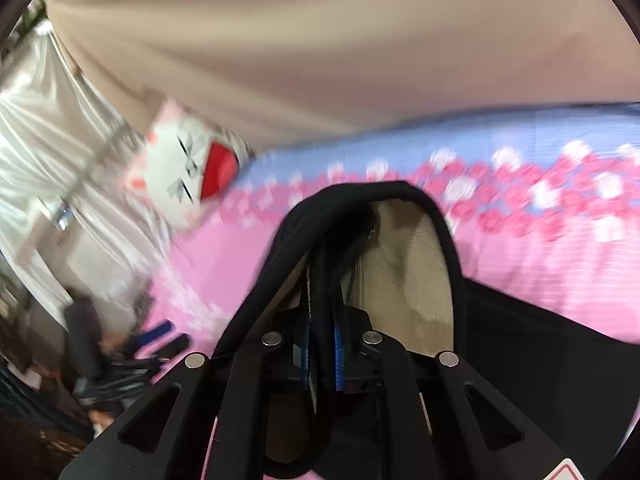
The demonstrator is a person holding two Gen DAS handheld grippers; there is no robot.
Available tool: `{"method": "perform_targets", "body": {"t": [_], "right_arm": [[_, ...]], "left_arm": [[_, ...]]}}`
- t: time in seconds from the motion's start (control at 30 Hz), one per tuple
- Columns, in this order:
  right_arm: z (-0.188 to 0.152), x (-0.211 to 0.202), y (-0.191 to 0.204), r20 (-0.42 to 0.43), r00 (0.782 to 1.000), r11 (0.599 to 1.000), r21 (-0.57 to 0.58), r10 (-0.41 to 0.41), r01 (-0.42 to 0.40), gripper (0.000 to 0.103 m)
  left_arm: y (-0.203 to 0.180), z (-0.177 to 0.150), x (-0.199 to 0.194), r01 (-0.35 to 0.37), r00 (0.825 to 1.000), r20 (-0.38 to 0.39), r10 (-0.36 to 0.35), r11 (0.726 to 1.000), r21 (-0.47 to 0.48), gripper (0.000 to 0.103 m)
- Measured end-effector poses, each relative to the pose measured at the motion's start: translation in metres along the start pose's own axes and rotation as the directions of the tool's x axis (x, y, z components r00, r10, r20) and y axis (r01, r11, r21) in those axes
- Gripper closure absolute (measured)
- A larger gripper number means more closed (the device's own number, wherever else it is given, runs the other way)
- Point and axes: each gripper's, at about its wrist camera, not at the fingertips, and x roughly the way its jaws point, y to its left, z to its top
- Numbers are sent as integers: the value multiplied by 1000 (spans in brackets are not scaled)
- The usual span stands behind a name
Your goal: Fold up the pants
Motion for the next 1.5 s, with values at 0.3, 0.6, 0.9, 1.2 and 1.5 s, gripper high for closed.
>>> {"method": "perform_targets", "body": {"t": [0.3, 0.6, 0.9, 1.2, 1.5], "right_arm": [[-81, -53, -137, 20, 992, 915, 389, -127, 109, 96], [-89, -109, -130, 163, 979, 934, 353, -125, 61, 59], [-85, -73, -128, 73, 994, 943, 329, -76, 48, 43], [-84, -129, -55, 230, 940, 961, 174, -251, 214, 88], [-91, -141, -67, 242, 835, 860, 279, -494, 427, 79]], "left_arm": [[-66, -9, 29, 60, 996, -68, -52, 990, 125, 5], [-94, -22, 30, 52, 995, -90, -38, 986, 157, 5], [-133, -32, 31, 25, 996, -91, 0, 964, 267, 5], [-140, -33, 35, 1, 996, -84, 25, 954, 300, 5], [-139, -36, 37, 2, 997, -79, 24, 952, 305, 5]]}}
